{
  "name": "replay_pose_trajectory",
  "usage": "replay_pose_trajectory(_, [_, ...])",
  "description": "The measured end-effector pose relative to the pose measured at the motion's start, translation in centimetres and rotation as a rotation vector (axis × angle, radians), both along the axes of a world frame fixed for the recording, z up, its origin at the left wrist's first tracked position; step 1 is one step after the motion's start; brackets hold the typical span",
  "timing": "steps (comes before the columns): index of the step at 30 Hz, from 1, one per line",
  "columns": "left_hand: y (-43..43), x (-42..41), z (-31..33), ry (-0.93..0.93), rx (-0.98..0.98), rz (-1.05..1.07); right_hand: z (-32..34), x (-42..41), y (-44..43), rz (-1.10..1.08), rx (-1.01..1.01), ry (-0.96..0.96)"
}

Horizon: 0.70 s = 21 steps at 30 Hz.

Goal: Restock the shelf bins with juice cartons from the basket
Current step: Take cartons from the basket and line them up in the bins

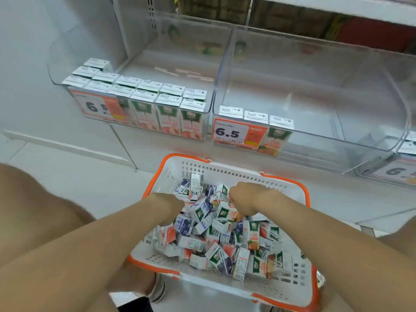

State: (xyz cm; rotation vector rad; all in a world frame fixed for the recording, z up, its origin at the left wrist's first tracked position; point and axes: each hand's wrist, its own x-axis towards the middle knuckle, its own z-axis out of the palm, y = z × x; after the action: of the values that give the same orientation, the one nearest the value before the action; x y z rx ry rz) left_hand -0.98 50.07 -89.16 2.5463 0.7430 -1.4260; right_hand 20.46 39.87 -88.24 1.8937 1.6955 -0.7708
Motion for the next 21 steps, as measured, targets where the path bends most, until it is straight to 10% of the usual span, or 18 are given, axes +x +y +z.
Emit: replay_pose_trajectory(21, [-0.1,-2.8,-3.7,-0.055,-0.048,-0.168,-9.1,-2.9,-0.8,0.521,0.108,-0.151])
